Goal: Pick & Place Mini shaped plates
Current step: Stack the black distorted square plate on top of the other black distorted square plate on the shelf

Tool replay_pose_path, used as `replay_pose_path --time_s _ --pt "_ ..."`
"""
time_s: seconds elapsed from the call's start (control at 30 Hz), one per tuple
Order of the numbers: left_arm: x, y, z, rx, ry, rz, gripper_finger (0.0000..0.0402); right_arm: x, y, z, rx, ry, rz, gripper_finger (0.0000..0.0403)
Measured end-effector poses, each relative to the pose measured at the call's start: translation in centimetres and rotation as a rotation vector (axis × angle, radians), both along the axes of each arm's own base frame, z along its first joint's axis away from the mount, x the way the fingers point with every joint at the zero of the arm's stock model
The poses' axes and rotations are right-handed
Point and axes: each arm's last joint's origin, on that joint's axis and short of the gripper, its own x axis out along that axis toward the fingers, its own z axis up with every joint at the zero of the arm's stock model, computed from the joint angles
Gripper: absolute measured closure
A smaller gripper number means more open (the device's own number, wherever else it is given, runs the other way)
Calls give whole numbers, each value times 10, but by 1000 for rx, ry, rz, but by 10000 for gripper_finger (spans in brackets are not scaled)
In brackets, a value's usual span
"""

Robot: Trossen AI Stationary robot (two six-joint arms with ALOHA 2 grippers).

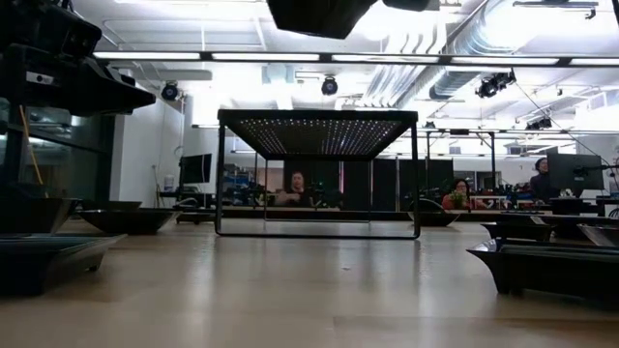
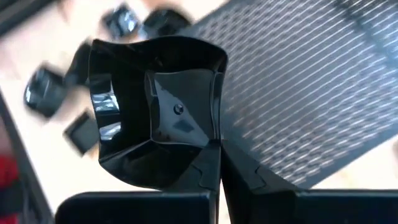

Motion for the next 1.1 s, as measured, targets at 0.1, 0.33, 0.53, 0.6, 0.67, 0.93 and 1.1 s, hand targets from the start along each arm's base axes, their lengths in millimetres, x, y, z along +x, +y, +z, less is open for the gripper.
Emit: replay_pose_path --time_s 0.1,0.33,0.53,0.6,0.67,0.93,1.1 --pt "0 0 0 0 0 0 400 -9 -25 15 -33 -45 -57 403" --pt "0 0 0 0 0 0 400 -22 -79 30 -27 -95 -224 403" --pt "0 0 0 0 0 0 400 -21 -119 31 46 -153 -343 403" --pt "0 0 0 0 0 0 400 -20 -132 31 74 -187 -386 403" --pt "0 0 0 0 0 0 400 -14 -144 28 111 -225 -432 403" --pt "0 0 0 0 0 0 400 14 -180 9 205 -339 -524 403" --pt "0 0 0 0 0 0 400 20 -193 -2 218 -336 -601 403"
